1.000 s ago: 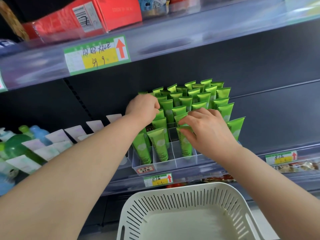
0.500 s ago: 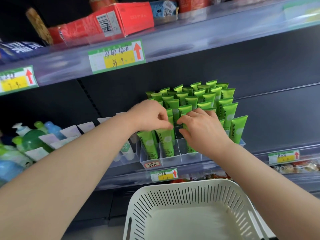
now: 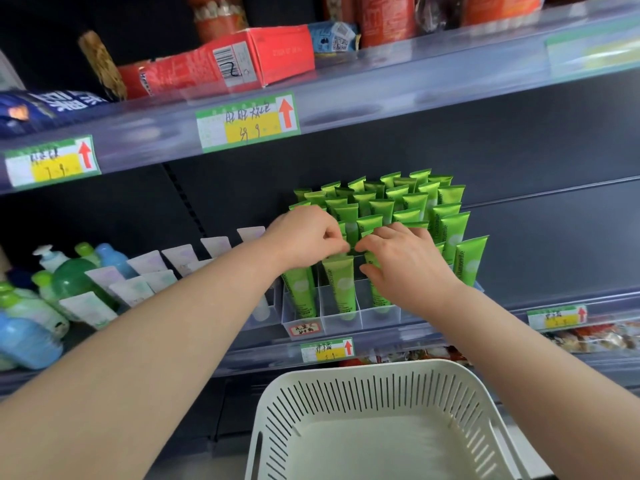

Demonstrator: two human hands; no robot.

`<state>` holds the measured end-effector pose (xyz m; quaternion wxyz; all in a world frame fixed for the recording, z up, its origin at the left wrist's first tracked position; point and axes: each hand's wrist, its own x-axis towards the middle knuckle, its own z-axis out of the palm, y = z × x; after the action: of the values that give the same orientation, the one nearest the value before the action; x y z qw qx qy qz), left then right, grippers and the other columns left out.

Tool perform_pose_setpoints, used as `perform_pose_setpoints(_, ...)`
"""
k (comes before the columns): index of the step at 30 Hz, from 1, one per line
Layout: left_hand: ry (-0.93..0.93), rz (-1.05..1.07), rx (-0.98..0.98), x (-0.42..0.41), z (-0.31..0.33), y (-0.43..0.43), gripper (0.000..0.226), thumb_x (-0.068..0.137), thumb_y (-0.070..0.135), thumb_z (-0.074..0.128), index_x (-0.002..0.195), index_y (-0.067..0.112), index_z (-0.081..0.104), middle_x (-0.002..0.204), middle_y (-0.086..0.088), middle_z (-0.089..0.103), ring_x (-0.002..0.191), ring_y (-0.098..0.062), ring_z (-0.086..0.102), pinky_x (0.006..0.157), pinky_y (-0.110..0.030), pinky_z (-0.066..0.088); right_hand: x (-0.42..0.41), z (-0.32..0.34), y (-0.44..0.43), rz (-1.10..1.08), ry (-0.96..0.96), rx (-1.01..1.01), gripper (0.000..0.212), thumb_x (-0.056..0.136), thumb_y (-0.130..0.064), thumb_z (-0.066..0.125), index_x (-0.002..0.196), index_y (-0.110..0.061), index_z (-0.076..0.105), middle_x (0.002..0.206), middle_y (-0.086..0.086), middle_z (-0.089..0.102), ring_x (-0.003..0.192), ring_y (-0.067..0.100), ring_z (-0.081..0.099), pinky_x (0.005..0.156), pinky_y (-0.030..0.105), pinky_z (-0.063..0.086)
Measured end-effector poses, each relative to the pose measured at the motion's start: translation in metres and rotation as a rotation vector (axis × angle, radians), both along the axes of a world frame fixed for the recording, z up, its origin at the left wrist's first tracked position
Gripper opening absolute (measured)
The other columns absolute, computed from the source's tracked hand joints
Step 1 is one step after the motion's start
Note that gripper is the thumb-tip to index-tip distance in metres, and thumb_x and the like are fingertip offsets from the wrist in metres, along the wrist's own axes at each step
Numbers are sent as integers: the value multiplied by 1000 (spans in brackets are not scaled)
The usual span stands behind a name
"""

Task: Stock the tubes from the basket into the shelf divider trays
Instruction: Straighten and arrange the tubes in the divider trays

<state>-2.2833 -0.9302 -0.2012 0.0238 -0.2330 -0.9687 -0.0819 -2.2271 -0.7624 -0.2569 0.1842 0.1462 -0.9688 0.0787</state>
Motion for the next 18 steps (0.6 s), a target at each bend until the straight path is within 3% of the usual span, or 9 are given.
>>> perform_pose_setpoints(2,84,84,54,-5,4,-3,16,91,38,62,95,28,74,95,14,68,90,-13,62,78,-30,49,-1,1,-2,12,-7,7,33,93,-35,53,125,-27,56,117,-5,59,119,20,46,97,41,34)
perform_pose_setpoints(5,111,131,-55,-12,5,-3,18,91,34,64,107,29,71,108,10,68,101,-16,60,84,-32,48,-2,1,-4,12,-7,6,32,93,-33,53,124,-26,56,116,-5,59,120,20,45,98,41,33)
perform_pose_setpoints(9,54,138,-189,-18,-3,5,19,92,38,62,105,29,72,107,9,68,100,-18,60,84,-35,49,-2,1,-5,13,7,-3,32,93,-32,53,124,-27,56,117,-5,59,121,20,44,99,42,33)
perform_pose_setpoints(18,81,142,-223,-25,-15,11,18,98,27,55,105,31,70,112,7,66,104,-21,59,82,-33,40,-3,4,-4,29,-1,-18,36,93,-42,52,125,-27,57,121,-4,60,125,21,44,101,44,32)
